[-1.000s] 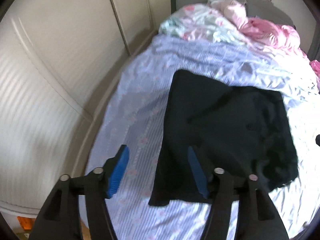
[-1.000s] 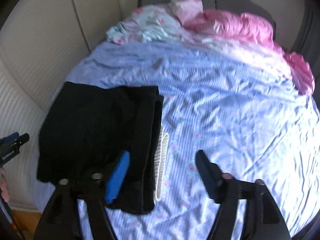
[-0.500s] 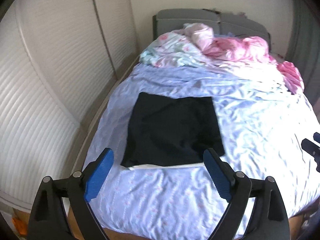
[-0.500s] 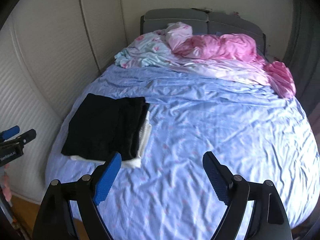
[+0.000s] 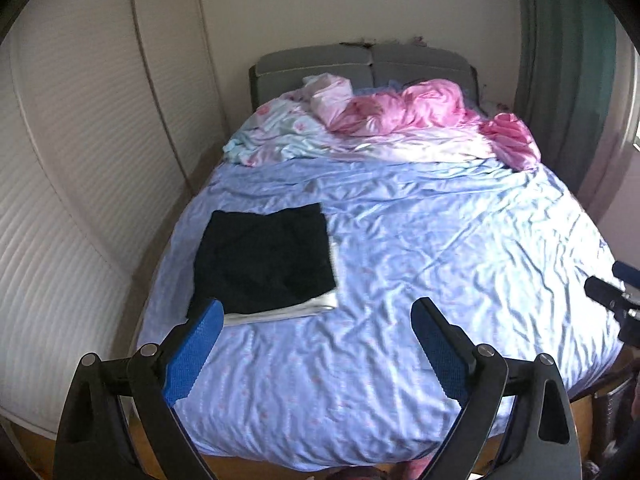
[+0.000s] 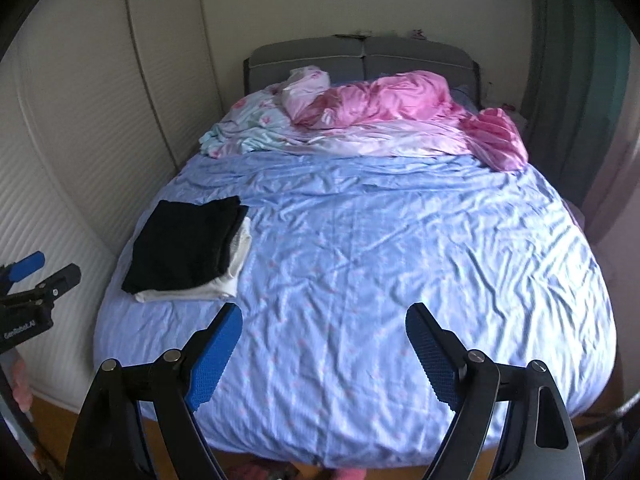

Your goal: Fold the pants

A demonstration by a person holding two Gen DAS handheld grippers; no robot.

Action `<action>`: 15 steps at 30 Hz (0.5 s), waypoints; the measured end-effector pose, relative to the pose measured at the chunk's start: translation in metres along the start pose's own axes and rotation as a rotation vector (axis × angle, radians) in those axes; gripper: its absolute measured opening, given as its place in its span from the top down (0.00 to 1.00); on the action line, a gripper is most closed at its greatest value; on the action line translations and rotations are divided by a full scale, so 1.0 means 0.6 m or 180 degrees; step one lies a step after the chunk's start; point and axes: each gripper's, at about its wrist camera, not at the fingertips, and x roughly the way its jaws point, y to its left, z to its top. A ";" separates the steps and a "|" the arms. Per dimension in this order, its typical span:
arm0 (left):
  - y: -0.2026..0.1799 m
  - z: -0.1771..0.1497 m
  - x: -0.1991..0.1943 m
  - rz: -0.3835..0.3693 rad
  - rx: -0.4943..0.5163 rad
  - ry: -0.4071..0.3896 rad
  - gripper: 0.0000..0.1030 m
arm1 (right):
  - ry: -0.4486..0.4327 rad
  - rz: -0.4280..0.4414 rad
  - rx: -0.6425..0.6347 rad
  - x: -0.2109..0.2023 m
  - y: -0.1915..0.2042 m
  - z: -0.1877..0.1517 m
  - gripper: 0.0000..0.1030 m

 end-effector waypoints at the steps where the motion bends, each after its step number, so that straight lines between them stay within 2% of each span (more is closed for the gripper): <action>1: -0.009 -0.003 -0.008 -0.0021 -0.0009 -0.0008 0.07 | -0.0007 -0.0011 0.0008 -0.009 -0.008 -0.006 0.18; 6: -0.060 -0.016 -0.042 -0.0178 -0.0035 -0.0008 0.07 | -0.0017 -0.0029 0.0068 -0.048 -0.049 -0.035 0.18; 15: -0.130 -0.027 -0.074 -0.0236 0.0023 -0.0058 0.07 | -0.0092 -0.0033 0.0153 -0.091 -0.112 -0.061 0.18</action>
